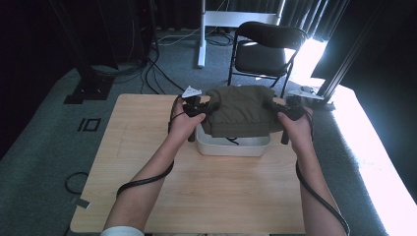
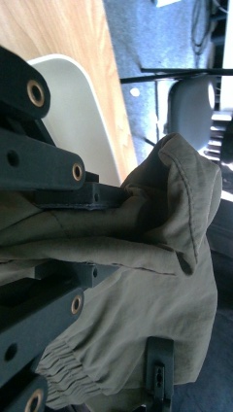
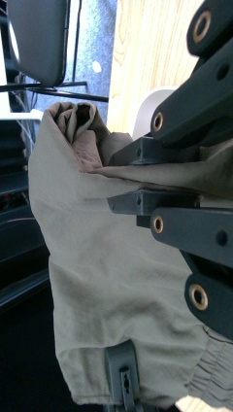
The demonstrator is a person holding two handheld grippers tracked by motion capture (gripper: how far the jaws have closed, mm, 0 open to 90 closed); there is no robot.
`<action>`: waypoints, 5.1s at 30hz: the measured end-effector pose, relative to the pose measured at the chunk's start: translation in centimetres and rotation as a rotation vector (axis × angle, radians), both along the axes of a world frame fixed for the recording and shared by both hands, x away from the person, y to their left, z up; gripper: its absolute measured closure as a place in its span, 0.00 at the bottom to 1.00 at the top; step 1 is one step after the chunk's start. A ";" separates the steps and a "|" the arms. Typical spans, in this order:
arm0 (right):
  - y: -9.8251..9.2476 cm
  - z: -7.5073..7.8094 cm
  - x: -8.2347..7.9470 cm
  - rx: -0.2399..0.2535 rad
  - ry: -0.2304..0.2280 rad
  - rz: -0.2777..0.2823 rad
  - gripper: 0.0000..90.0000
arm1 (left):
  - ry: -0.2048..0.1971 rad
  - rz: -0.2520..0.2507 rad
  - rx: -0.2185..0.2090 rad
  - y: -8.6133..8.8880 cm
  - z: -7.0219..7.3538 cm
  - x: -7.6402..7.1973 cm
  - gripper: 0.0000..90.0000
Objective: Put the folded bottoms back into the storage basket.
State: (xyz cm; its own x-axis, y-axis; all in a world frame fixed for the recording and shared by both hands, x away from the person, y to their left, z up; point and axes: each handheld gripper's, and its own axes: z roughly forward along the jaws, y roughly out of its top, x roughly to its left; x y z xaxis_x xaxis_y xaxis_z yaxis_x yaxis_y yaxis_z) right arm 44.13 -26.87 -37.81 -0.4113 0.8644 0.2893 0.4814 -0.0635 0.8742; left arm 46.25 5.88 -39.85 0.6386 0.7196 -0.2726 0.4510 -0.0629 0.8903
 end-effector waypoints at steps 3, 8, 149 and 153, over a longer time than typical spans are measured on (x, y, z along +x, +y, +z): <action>0.3 -0.8 0.7 0.004 0.012 -0.006 0.90 | 0.026 0.014 0.013 0.2 -1.1 0.7 0.83; 1.0 -3.7 2.1 -0.001 0.064 -0.018 0.90 | 0.088 0.037 0.039 0.1 -3.3 1.8 0.83; -6.0 -17.9 -14.0 -0.376 0.139 -0.081 0.16 | 0.121 0.135 0.405 12.4 -14.1 -14.6 0.19; -6.2 -18.2 -14.1 -0.383 0.160 -0.098 0.16 | 0.127 0.157 0.409 13.1 -14.5 -15.0 0.19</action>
